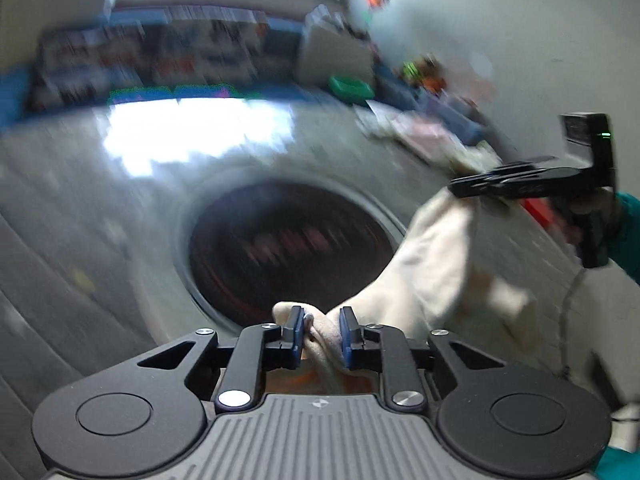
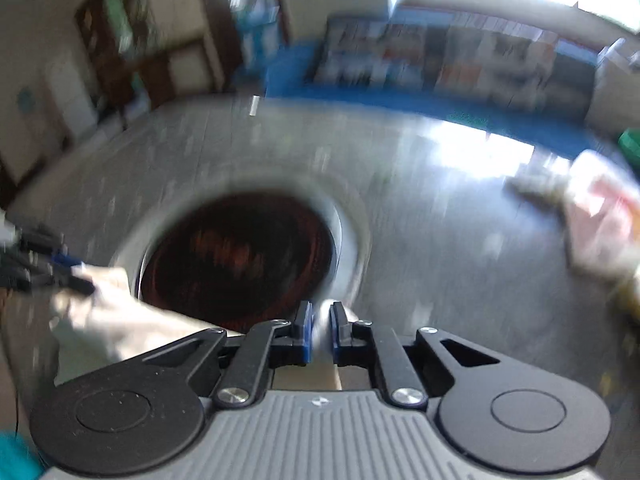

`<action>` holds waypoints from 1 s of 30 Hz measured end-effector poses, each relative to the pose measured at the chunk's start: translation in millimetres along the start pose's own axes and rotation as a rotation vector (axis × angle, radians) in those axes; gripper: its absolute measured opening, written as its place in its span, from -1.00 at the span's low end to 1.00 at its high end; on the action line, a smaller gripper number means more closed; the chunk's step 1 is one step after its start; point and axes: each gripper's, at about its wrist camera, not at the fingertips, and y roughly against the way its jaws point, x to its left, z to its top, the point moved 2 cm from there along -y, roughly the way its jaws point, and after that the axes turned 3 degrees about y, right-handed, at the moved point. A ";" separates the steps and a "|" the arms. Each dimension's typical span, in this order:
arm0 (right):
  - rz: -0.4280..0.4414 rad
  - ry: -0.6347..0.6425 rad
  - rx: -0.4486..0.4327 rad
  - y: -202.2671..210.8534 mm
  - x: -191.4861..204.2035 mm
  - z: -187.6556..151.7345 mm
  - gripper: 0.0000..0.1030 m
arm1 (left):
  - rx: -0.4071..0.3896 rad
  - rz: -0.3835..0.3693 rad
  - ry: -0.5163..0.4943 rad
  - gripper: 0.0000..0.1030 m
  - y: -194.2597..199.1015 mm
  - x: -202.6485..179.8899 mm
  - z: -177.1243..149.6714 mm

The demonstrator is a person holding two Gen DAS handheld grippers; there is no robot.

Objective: Fold clothes

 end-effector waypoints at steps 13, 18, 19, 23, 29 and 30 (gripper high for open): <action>0.028 -0.236 -0.014 -51.3 -34.7 11.2 -0.36 | -0.071 0.125 0.106 0.12 -23.6 50.5 36.3; 0.046 -0.203 0.102 -73.8 -15.4 2.2 -0.40 | 0.058 0.148 0.123 0.26 -59.0 60.5 42.9; 0.040 -0.184 0.114 -75.4 -11.4 1.4 -0.46 | 0.072 0.134 0.127 0.15 -63.9 62.9 42.8; 0.003 -0.128 0.093 -74.2 -4.4 5.5 -0.84 | 0.060 0.094 0.133 -0.77 -72.6 68.6 47.9; -0.224 -0.108 -0.172 -52.7 -9.1 29.7 -0.88 | -0.186 0.278 0.097 -0.83 -62.2 72.8 74.7; -0.245 -0.124 -0.167 -52.5 -12.3 31.1 -0.78 | -0.197 0.300 0.113 -0.83 -63.5 76.9 75.5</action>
